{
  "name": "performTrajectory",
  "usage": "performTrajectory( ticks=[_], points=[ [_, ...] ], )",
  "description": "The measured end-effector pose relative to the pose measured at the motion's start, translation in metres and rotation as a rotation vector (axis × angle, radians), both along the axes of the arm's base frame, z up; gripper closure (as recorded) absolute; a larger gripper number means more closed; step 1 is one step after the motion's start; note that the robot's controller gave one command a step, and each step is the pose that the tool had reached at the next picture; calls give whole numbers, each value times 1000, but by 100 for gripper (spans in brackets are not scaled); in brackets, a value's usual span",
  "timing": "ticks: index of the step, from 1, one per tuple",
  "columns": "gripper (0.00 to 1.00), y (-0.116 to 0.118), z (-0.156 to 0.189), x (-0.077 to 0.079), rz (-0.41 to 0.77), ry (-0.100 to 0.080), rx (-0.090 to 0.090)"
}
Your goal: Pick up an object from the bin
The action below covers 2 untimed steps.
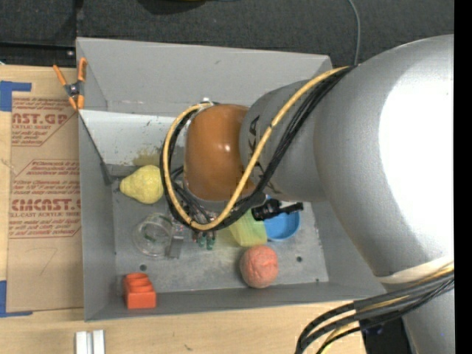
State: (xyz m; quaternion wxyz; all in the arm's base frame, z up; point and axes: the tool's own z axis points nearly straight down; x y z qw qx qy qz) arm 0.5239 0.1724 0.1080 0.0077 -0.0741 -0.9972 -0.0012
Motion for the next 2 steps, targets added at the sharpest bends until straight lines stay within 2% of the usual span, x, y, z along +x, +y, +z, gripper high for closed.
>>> performTrajectory(
  ticks=[1,2],
  points=[
    [100,0,12,1,0,-3,1],
    [100,0,21,0,0,2,0]
  ],
)
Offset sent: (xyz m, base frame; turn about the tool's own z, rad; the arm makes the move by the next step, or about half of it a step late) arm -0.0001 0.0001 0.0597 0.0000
